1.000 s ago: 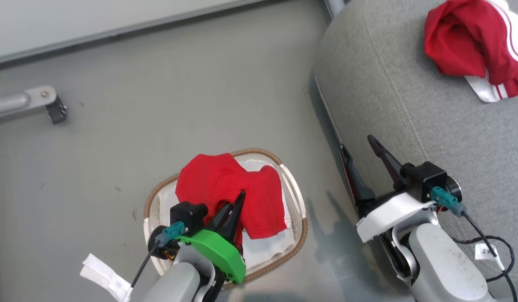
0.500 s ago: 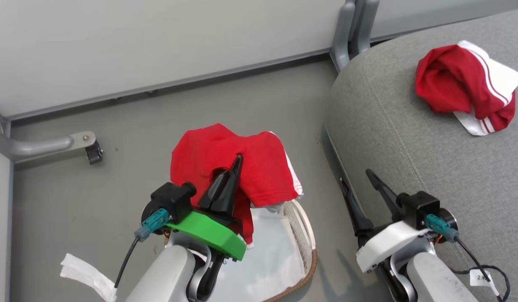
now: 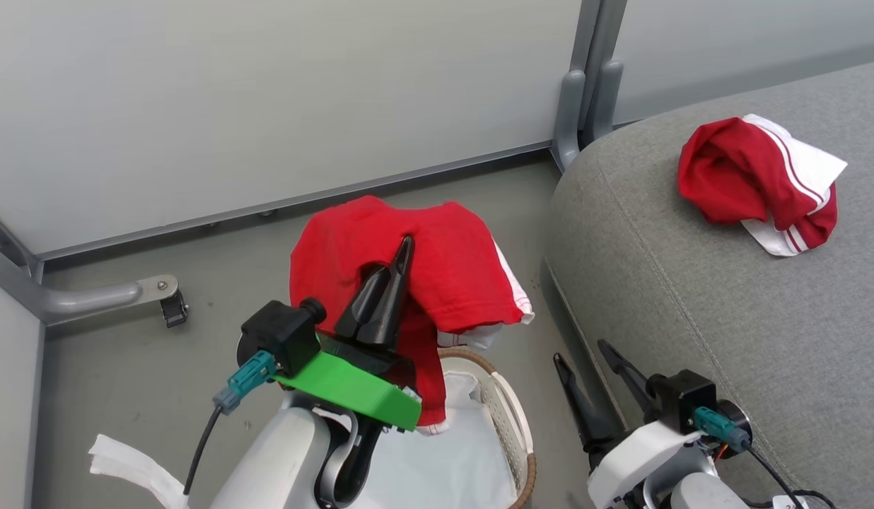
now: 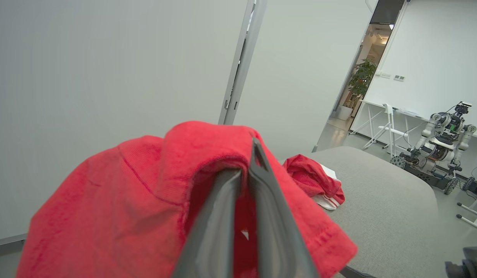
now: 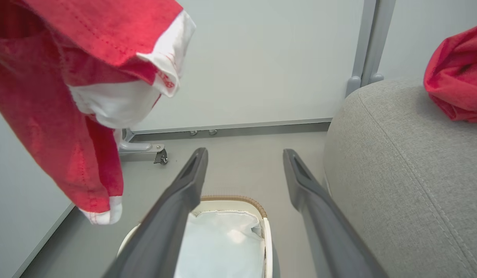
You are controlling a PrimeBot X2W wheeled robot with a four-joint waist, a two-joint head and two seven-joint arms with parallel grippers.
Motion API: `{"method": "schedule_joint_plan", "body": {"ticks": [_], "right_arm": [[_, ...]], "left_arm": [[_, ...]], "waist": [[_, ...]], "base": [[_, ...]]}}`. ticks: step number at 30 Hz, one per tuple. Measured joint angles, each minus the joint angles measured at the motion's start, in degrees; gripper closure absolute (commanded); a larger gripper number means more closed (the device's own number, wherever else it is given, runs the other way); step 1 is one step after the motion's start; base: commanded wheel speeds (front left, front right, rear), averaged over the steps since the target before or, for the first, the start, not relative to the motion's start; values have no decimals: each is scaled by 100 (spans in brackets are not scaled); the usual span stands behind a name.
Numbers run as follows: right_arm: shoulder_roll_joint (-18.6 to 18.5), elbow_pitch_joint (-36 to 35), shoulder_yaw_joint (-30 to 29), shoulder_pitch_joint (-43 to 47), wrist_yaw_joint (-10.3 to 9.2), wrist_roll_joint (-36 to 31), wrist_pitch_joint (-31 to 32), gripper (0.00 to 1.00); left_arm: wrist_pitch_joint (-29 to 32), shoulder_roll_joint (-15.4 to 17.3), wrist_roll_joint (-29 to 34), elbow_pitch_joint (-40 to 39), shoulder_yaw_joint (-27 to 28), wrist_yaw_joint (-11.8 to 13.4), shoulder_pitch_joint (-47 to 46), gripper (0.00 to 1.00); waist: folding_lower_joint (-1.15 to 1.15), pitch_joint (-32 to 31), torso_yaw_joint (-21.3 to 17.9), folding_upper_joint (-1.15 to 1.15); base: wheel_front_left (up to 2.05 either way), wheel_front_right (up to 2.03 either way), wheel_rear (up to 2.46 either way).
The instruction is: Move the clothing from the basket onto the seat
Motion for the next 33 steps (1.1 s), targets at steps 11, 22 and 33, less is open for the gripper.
{"method": "schedule_joint_plan", "body": {"ticks": [11,22,33], "right_arm": [[-174,-307,1419,-158,0,263,0,0],[-253,-374,2199,-940,0,466,0,0],[-71,-29,2214,-1354,0,170,-1,0]], "left_arm": [[0,-56,31,-69,-69,0,43,100],[0,-86,-7,37,-431,0,42,100],[0,-102,-278,93,-1007,0,14,100]], "waist": [[0,-30,65,0],[0,-41,209,0],[0,-69,422,0]], "base": [[0,0,0],[0,0,0],[0,0,0]]}}
